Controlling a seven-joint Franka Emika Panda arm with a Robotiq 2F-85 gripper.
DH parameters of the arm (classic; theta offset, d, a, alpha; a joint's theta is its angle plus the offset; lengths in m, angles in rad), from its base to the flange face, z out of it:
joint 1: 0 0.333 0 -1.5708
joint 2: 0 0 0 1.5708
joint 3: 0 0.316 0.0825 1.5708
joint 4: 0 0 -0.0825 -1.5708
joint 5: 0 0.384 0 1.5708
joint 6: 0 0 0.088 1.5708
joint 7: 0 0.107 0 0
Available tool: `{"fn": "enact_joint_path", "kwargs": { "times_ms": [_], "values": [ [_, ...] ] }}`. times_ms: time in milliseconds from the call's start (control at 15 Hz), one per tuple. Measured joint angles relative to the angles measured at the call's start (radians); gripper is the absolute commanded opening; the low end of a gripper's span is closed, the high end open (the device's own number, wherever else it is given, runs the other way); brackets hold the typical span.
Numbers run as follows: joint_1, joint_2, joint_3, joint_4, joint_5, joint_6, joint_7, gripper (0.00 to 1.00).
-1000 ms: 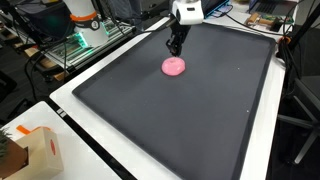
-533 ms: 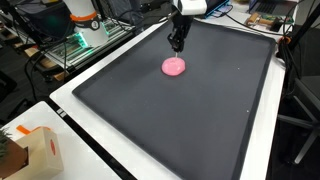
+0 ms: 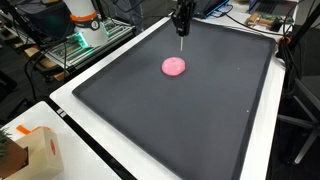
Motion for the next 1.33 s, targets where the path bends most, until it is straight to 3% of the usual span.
{"fn": "enact_joint_path", "kwargs": {
  "times_ms": [1267, 1333],
  "values": [
    [0.009, -0.151, 0.013, 0.016, -0.009, -0.246, 0.047, 0.03],
    [0.009, -0.154, 0.014, 0.016, -0.010, -0.255, 0.047, 0.13]
  ]
}}
